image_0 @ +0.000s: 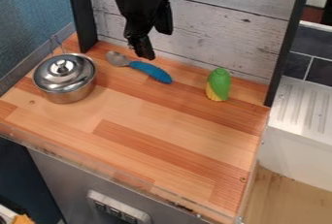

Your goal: Move the green corn from the back right side to the front left side of the table

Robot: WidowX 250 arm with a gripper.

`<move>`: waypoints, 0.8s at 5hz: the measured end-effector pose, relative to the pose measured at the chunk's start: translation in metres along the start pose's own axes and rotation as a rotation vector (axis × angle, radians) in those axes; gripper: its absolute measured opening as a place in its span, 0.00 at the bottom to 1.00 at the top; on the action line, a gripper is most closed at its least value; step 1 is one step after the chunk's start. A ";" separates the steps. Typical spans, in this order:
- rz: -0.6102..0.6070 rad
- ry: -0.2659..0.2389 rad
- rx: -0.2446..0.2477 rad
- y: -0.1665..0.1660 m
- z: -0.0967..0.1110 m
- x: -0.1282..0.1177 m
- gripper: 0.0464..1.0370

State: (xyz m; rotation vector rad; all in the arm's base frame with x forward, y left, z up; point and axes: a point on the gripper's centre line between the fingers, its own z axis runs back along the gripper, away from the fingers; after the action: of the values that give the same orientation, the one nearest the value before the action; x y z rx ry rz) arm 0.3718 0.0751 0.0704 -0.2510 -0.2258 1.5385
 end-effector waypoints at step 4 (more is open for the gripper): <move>-0.169 0.055 0.052 0.010 -0.022 -0.062 0.96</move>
State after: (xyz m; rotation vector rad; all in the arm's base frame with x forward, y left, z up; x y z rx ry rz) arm 0.3673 0.0130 0.0467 -0.2269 -0.1593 1.3666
